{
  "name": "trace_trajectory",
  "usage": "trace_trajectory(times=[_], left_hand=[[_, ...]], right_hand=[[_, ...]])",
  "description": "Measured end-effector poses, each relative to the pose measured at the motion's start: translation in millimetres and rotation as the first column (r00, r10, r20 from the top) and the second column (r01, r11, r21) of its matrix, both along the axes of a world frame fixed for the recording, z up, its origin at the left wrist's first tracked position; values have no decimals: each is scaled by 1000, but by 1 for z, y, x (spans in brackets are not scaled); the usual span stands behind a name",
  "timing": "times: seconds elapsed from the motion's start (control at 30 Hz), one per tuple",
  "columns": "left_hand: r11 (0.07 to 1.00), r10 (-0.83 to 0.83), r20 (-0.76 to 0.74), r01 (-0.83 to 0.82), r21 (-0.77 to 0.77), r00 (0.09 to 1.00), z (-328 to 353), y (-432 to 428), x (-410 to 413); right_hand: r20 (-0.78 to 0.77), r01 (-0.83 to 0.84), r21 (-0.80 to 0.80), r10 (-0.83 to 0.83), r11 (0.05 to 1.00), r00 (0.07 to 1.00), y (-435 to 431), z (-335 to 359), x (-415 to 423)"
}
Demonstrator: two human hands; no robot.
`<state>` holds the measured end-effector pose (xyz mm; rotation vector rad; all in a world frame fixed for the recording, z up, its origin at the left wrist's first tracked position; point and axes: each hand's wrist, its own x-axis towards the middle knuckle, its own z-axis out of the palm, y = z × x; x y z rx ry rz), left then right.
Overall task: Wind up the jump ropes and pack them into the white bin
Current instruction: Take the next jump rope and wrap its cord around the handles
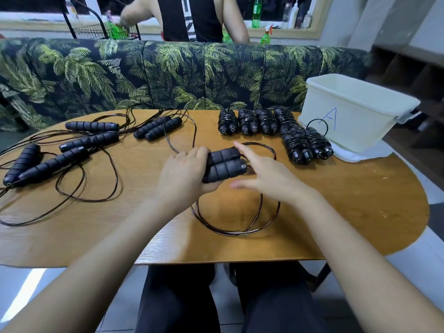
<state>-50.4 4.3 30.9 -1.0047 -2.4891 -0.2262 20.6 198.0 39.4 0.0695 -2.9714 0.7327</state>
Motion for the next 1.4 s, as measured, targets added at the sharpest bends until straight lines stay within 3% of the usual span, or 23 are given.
trace_trajectory(times=[0.07, 0.1, 0.2, 0.27, 0.37, 0.43, 0.5, 0.53, 0.67, 0.83, 0.9, 1.0, 1.13, 1.27, 1.33, 1.4], left_hand=[[984, 21, 126, -43, 172, 992, 2, -7, 1], [968, 42, 194, -88, 235, 980, 4, -11, 2], [932, 1, 337, -123, 340, 942, 1, -13, 2], [839, -151, 485, -147, 523, 862, 4, -10, 0], [768, -302, 569, -158, 621, 765, 12, -5, -2], [726, -434, 624, -159, 670, 650, 17, -1, 2], [696, -523, 657, -172, 697, 542, 19, 3, 11], [695, -554, 674, -174, 698, 488, 19, 6, 16], [711, -646, 705, -106, 695, 292, 23, 15, 30], [776, -599, 745, -18, 631, 293, 27, 8, 31], [818, -550, 754, 51, 572, 358, 26, 2, 26], [888, -448, 700, 185, 422, 555, 24, -6, 14], [977, -164, 411, 206, -60, 897, 17, -18, 4], [933, -93, 77, 114, -340, 993, 2, -21, 2], [916, -58, 55, 75, -393, 997, -5, -17, 3], [939, 23, 114, 17, -343, 993, -6, -14, 2]], right_hand=[[-55, -13, -330, -5, 944, 998, 1, -10, 2], [-93, -20, -502, -31, 865, 995, 2, -15, 4], [-51, -21, -877, -49, 481, 998, -3, -29, 12], [-2, -11, -974, 42, 225, 999, -11, -41, 17], [-5, -10, -999, 122, 45, 992, -21, -58, 20], [-4, 17, -991, 155, -132, 988, -25, -68, 19], [5, 39, -980, 172, -194, 985, -28, -73, 18], [22, 52, -986, 183, -161, 983, -30, -73, 17], [77, 52, -991, 208, 126, 975, -35, -67, 10], [120, -71, -821, 294, 566, 948, -22, -48, 7], [143, -116, -690, 291, 715, 946, -9, -37, 4], [162, -149, -564, 286, 812, 944, 13, -20, -2], [206, -141, -410, 242, 901, 948, 35, -1, -6], [227, -90, -356, 180, 930, 957, 47, 13, -6], [206, -86, -335, 162, 938, 965, 47, 17, -6], [187, -85, -320, 151, 943, 971, 42, 17, -4]])
